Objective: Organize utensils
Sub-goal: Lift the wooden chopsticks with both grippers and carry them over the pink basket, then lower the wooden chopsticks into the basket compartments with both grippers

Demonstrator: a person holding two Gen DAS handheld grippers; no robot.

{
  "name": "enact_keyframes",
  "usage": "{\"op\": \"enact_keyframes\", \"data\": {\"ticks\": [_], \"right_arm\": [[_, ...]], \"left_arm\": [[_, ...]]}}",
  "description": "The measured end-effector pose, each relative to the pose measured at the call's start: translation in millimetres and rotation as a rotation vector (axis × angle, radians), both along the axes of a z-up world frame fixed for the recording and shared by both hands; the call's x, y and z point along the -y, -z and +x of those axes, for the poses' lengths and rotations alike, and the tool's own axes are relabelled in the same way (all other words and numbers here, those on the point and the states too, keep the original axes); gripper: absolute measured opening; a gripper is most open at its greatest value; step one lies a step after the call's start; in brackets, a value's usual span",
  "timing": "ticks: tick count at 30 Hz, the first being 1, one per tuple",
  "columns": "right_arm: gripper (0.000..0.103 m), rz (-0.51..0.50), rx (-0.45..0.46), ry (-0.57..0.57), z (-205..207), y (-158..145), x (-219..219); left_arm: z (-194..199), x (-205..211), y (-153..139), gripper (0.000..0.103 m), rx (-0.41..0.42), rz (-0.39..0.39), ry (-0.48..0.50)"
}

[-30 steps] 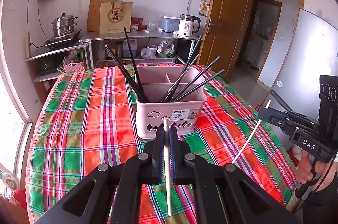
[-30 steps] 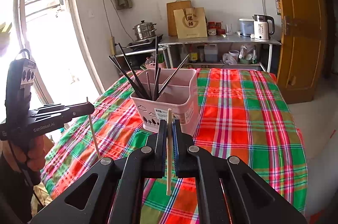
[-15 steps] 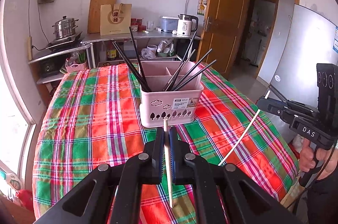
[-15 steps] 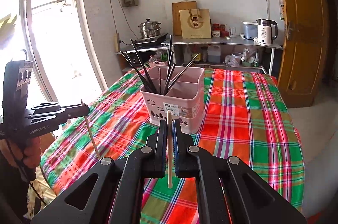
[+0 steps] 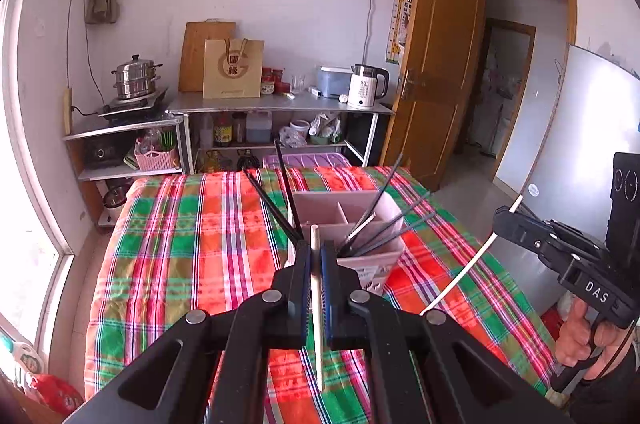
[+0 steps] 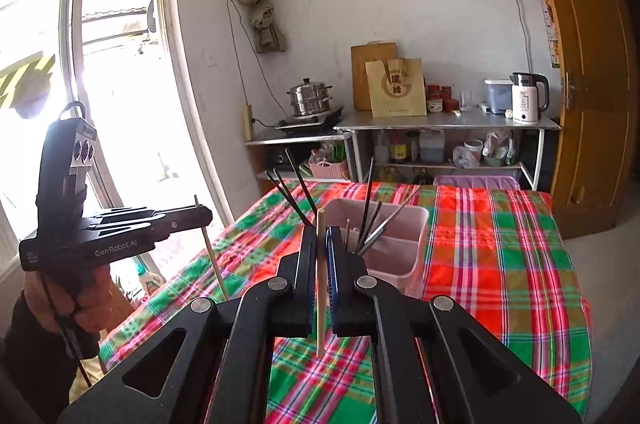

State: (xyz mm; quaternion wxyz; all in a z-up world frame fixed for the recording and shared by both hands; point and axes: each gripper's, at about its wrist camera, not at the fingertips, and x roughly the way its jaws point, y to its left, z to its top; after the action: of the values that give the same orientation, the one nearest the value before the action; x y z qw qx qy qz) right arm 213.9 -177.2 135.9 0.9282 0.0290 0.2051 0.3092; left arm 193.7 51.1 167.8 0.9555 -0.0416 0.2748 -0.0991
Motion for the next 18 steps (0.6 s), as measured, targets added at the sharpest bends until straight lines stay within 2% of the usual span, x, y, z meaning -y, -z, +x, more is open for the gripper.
{"op": "enact_keyframes", "data": {"ticks": [10,18], "right_arm": [[0.005,0.070,0.077,0.022,48,-43,-21],[0.005,0.108,0.077,0.059,84,-44,-29]], "left_arm": [[50,-9,-53,0.004,0.115,-0.049,-0.028],[94,-8,-54,0.004,0.147,-0.082,-0.036]]}}
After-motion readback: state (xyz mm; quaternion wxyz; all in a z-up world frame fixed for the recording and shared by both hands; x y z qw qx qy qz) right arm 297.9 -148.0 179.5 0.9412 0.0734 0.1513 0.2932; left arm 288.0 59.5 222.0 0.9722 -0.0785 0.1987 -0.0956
